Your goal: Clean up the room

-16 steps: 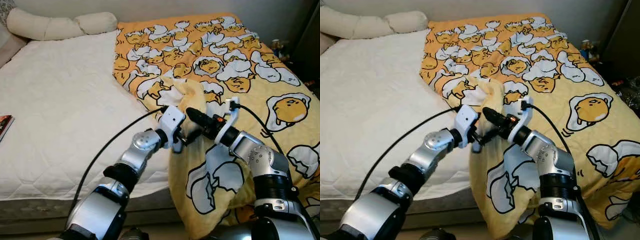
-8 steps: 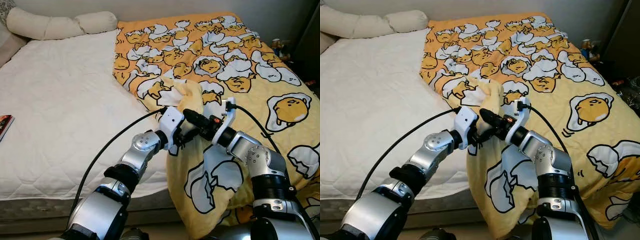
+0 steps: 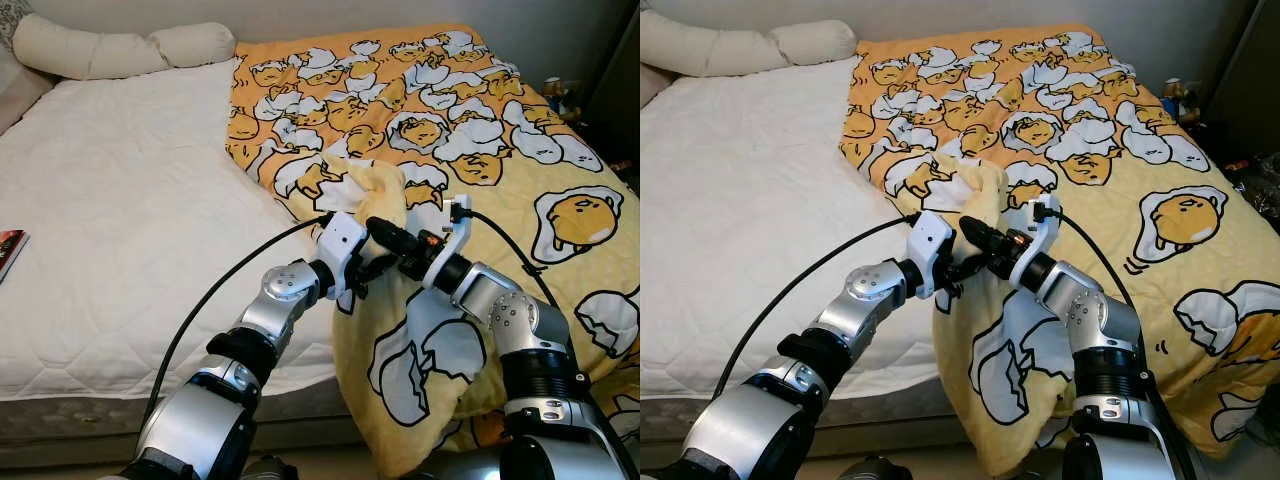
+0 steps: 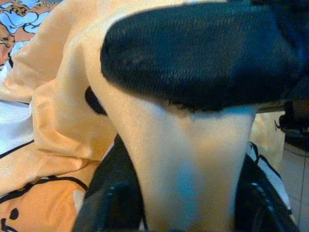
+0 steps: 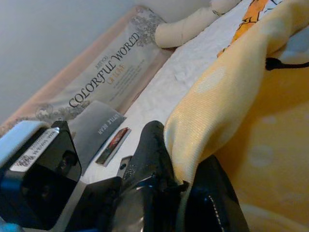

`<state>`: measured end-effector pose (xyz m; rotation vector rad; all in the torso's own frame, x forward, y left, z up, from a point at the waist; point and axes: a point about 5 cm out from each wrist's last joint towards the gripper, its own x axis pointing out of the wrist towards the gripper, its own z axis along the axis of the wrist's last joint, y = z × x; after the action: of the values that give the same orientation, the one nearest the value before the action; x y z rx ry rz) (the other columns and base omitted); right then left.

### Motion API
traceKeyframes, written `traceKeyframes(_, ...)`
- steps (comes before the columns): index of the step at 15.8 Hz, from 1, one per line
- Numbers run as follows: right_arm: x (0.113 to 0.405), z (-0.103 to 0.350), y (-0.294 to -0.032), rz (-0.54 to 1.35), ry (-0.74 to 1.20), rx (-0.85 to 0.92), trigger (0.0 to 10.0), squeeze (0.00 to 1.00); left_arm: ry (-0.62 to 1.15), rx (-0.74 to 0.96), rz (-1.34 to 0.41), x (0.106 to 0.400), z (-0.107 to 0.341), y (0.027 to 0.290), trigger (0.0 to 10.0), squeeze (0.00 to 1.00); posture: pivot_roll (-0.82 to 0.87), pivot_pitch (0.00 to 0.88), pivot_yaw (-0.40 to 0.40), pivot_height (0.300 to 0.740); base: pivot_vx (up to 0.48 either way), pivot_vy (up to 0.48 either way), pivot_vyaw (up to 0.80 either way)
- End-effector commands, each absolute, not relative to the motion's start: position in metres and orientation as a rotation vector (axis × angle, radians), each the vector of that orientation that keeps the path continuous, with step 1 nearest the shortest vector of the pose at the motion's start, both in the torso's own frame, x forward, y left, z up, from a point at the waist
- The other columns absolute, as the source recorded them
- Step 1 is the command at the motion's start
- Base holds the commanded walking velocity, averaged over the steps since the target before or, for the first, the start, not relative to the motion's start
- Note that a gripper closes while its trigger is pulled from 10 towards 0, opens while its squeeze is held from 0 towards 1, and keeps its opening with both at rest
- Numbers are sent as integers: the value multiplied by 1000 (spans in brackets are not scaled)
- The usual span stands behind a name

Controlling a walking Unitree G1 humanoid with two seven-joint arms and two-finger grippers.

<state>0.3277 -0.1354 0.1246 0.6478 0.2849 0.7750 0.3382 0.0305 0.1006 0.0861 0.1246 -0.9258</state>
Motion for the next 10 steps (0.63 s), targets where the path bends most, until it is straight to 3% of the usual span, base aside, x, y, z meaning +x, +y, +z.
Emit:
traceKeyframes(1,327,121,-132,769,301,629,10000,0,91,78,-924,341,107,33,0,0,-59,0,118,740,0,0,0)
traceKeyframes(3,327,121,-132,773,306,647,10000,16,88,62,-925,340,107,34,0,0,-59,0,118,740,0,0,0)
traceKeyframes(4,327,120,-133,773,309,654,10000,1000,85,47,-920,340,107,36,0,0,-59,0,118,740,0,0,0)
traceKeyframes(10,316,115,-143,767,327,625,10000,1000,83,-10,-860,334,100,52,0,0,-55,0,103,740,0,0,0)
